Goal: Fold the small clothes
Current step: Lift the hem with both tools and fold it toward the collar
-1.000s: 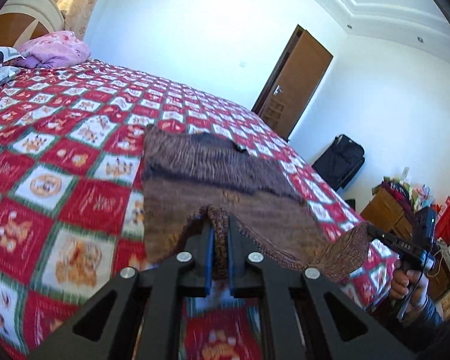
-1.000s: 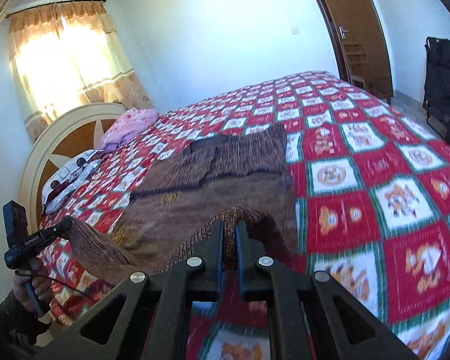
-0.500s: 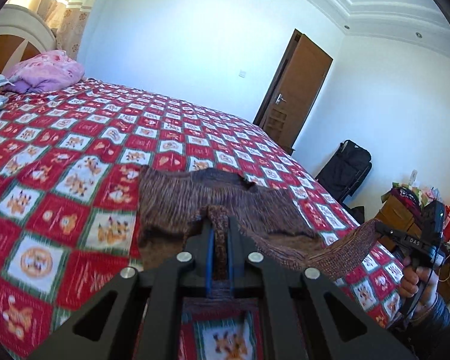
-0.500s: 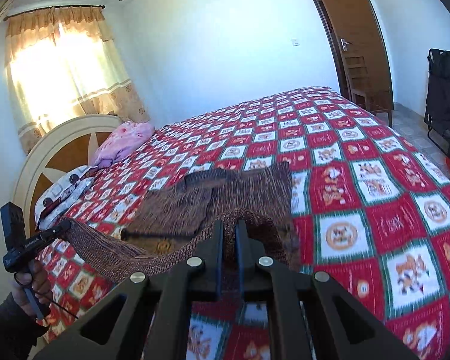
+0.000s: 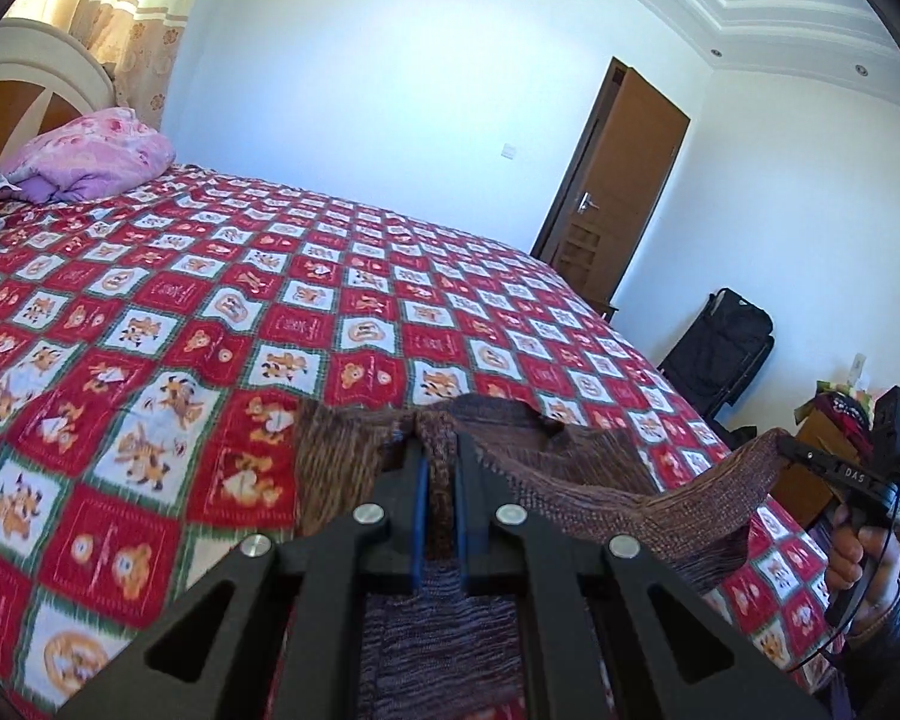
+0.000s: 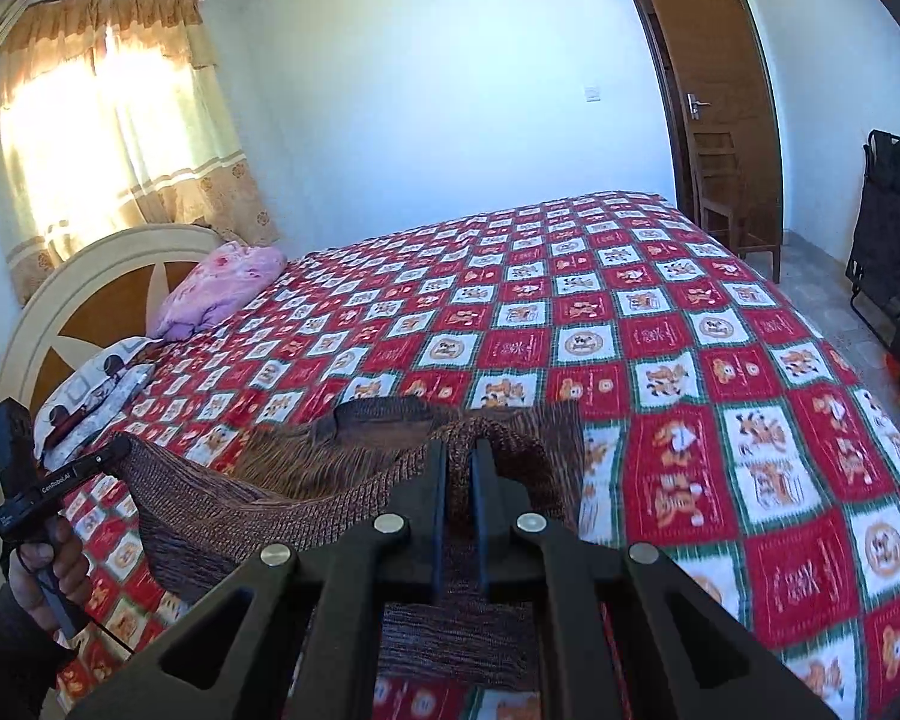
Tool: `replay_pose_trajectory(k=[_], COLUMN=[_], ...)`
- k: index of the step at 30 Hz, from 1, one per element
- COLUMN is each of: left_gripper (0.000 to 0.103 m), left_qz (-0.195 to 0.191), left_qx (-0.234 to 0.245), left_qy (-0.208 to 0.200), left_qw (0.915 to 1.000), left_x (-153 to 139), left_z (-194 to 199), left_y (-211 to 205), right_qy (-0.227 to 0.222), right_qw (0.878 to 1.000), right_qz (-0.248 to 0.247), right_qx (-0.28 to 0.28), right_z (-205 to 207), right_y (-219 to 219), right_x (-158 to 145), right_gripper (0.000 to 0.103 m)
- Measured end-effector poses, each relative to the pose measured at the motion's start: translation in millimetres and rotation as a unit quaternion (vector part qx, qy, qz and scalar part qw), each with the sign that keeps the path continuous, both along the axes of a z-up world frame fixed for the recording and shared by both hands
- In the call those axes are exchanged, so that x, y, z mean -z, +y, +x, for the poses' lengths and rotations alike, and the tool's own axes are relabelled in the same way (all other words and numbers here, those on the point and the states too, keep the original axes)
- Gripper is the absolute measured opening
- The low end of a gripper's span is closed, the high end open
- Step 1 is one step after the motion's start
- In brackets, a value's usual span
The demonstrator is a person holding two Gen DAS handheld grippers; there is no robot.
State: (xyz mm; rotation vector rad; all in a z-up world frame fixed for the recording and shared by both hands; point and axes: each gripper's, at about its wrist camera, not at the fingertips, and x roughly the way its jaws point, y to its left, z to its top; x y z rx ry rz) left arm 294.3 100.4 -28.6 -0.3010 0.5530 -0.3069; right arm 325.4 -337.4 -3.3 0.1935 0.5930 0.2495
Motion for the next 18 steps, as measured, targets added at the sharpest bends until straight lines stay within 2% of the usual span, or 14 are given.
replay_pose_trajectory(k=[9,18], left_gripper=[0.008,0.008], left_qz=[-0.018,-0.005], left_qx=[-0.014,-0.018], left_qy=[0.052,0.085], left_qw=[0.9984,0.9962], left_x=[37,68], left_z=[65,110], left_y=[3,0], right_qy=[0.051,0.099], right_qw=[0.999,0.994], right_qz=[-0.005,-0.015], right_qx=[0.017,0.044], right_z=[66,134], right_y=[3,-1], right_x=[32,73], right_gripper=[0.007,0.007])
